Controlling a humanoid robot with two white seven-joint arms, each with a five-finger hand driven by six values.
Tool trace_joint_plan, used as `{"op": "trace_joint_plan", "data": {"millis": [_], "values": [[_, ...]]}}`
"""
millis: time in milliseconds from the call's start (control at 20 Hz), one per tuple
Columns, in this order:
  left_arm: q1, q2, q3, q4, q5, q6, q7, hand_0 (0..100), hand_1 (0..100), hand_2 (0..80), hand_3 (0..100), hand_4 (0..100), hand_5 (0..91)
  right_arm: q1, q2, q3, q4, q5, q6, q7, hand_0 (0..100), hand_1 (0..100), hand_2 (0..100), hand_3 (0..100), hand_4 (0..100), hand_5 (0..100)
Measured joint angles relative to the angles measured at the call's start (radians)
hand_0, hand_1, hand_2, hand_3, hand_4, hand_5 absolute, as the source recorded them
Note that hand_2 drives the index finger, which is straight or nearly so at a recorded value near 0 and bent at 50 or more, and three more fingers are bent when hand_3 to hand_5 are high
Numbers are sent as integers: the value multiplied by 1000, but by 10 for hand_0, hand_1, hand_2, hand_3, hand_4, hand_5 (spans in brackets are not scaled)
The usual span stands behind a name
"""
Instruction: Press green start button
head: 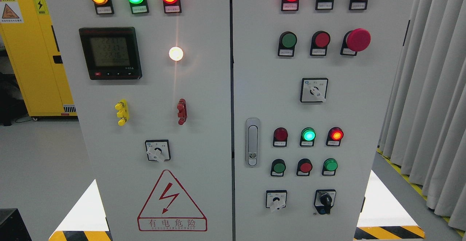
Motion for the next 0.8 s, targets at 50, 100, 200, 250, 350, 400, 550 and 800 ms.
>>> {"op": "trace_joint_plan", "data": {"millis": [50,100,200,250,350,400,550,800], "values": [[0,0,0,0,0,0,0,120,556,0,0,0,0,0,0,0,0,0,0,0,433,682,0,55,146,70],[0,0,0,0,0,0,0,120,556,0,0,0,0,-2,0,0,0,0,2,-3,434,682,0,55,145,70],[0,0,0,0,0,0,-3,120,556,0,0,0,0,-4,0,0,0,0,4,-2,435,682,0,54,143,70],[0,0,0,0,0,0,-4,120,556,0,0,0,0,-6,0,0,0,0,5,0,435,682,0,54,143,70],[0,0,0,0,0,0,-5,120,556,0,0,0,0,-8,0,1,0,1,5,3,436,683,0,53,142,70],[0,0,0,0,0,0,-5,120,556,0,0,0,0,-9,0,2,0,1,5,4,436,682,0,53,141,70],[0,0,0,0,0,0,-2,120,556,0,0,0,0,-10,1,2,0,1,5,8,436,682,0,50,140,70],[0,0,0,0,0,0,0,120,556,0,0,0,0,-13,1,4,-2,3,5,9,435,683,0,51,140,71]]}}
